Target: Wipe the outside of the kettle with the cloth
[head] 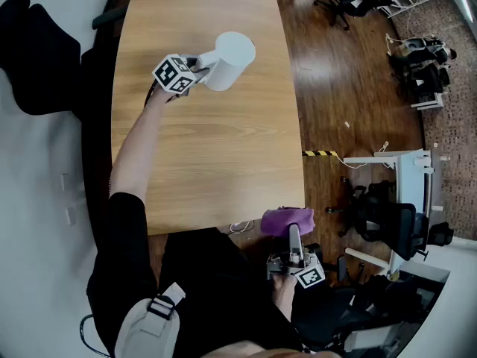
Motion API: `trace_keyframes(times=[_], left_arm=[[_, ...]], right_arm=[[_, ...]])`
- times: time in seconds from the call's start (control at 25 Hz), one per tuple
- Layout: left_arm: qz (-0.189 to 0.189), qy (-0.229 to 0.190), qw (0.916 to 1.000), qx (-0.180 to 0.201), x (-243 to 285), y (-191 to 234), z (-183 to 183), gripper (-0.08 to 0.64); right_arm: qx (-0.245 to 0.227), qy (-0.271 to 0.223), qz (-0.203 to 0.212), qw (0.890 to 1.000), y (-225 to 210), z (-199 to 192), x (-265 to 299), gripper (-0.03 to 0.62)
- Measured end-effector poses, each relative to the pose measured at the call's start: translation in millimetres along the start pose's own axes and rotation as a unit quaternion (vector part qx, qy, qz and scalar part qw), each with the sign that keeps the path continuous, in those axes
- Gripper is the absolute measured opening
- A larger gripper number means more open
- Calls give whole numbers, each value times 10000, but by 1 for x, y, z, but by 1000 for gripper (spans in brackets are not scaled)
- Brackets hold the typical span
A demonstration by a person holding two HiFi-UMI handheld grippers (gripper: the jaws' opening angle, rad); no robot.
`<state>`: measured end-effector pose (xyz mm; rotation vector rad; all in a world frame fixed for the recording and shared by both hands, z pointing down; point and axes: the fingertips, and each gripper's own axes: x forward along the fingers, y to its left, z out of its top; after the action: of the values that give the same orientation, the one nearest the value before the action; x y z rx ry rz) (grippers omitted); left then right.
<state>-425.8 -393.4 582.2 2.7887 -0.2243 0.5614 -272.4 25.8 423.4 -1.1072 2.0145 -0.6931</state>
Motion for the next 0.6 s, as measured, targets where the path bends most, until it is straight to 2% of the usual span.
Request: trace_keyframes(times=[0.12, 0.24, 0.4, 0.52, 0.6], left_arm=[[18, -205, 9998, 72, 57, -59, -8, 5], [9, -318, 9994, 156, 100, -135, -36, 5], [-33, -318, 9993, 201, 134, -257, -66, 5], [-16, -129, 9998, 170, 162, -345, -93, 5], [140, -135, 9997, 126, 171, -375, -96, 5]], right_arm=[[-23, 137, 171, 9998, -24, 33, -5, 51], [-36, 321, 324, 9990, -57, 58, -12, 52], [-112, 1066, 366, 9936, -109, 78, -3, 52], [-238, 1940, 581, 9790, -126, 75, 5, 52], [-377, 2519, 931, 9625, -116, 67, 22, 52]])
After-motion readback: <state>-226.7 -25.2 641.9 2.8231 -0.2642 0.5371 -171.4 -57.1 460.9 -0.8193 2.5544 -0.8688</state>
